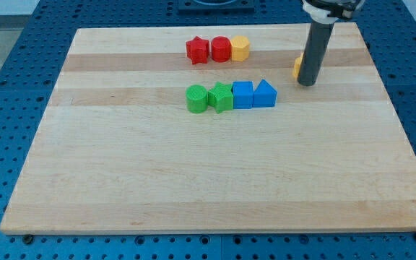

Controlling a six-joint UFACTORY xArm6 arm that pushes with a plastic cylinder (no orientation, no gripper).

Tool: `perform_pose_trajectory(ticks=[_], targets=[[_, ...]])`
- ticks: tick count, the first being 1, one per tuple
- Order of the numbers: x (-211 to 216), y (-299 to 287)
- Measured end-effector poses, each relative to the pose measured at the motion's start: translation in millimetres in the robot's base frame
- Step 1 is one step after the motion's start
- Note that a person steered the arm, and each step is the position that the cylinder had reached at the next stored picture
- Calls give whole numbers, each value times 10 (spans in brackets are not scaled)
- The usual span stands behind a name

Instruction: Move the yellow heart right to the yellow hexagon

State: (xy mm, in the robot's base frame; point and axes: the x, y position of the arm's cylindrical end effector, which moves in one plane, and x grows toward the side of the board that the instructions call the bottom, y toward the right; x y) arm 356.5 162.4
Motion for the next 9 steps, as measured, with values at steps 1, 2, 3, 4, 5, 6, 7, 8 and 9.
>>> perform_pose_trajectory(ticks=[1,2,3,4,5,6,7,8,9], targets=[[-88,9],[-212,37],[-249,270],[-351,443],[-459,434],[-459,299],[-438,186],[-434,62],[-434,-88]])
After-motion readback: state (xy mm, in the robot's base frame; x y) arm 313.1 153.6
